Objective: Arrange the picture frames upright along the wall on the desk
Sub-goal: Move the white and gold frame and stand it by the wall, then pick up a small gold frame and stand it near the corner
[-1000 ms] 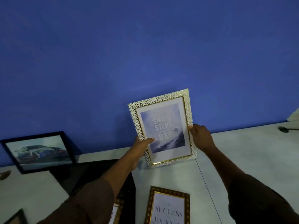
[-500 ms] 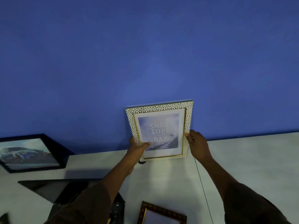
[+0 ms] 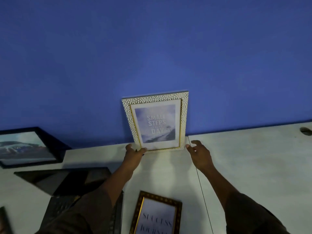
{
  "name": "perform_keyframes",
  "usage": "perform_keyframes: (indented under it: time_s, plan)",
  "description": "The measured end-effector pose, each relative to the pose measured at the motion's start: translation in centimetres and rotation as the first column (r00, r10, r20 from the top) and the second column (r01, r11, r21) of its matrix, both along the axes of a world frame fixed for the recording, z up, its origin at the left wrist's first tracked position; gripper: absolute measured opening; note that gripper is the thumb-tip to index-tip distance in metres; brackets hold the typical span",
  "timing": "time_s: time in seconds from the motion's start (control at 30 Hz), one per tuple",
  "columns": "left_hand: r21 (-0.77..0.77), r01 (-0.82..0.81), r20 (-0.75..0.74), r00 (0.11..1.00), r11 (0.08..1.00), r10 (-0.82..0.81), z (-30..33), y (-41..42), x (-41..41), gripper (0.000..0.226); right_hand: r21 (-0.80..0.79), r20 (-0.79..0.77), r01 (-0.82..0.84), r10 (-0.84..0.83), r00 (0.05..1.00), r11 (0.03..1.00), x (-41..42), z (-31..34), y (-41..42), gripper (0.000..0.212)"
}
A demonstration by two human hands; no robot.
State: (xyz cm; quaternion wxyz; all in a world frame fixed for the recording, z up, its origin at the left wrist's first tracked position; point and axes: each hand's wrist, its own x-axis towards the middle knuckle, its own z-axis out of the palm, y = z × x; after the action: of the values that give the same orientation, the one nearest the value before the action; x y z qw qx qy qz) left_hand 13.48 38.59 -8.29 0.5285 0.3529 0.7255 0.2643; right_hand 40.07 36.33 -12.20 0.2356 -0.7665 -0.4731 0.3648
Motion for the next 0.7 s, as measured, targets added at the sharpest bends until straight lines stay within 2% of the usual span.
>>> perform_keyframes:
  time_s: [0.17,0.27,0.3,0.43,0.57,0.63,0.7]
  plan:
    - [-0.202,0.083,-0.054,0.994,0.976,-0.096,-3.2,-7.1,-0.9,0.083,-0.273,-0.069,-0.078,0.061,0.996,0.959,-0.6,-3.7,-8.0,0.049]
    - [-0.299,0.11,-0.053,0.99,0.948,-0.132,-5.0,-11.6,-1.7,0.081,-0.393,-0.095,-0.134,0.105,0.99,0.91,-0.8,-7.7,-12.4,0.063]
    - [-0.32,0.112,-0.051,0.989,0.941,-0.136,-5.6,-12.9,-2.1,0.082,-0.41,-0.091,-0.153,0.126,0.988,0.899,-1.3,-8.2,-13.7,0.063]
    - [-0.385,0.106,-0.072,0.987,0.917,-0.144,-6.8,-16.8,-3.2,0.082,-0.464,-0.053,-0.137,0.127,0.991,0.875,-4.3,-7.7,-17.4,0.04]
    - [-0.453,0.096,-0.067,0.988,0.886,-0.141,-9.8,-20.7,-4.9,0.105,-0.457,0.109,-0.061,0.124,0.986,0.887,-8.3,-6.2,-22.0,0.039]
    - [-0.453,0.11,-0.089,0.982,0.884,-0.168,-13.6,-22.0,-6.3,0.101,-0.422,0.134,-0.017,0.08,0.988,0.906,-10.0,-5.6,-23.6,0.036]
    - [-0.442,0.114,-0.073,0.984,0.89,-0.162,-11.7,-22.2,-6.0,0.091,-0.405,0.093,0.042,-0.004,0.996,0.914,-10.6,-5.7,-24.0,0.038]
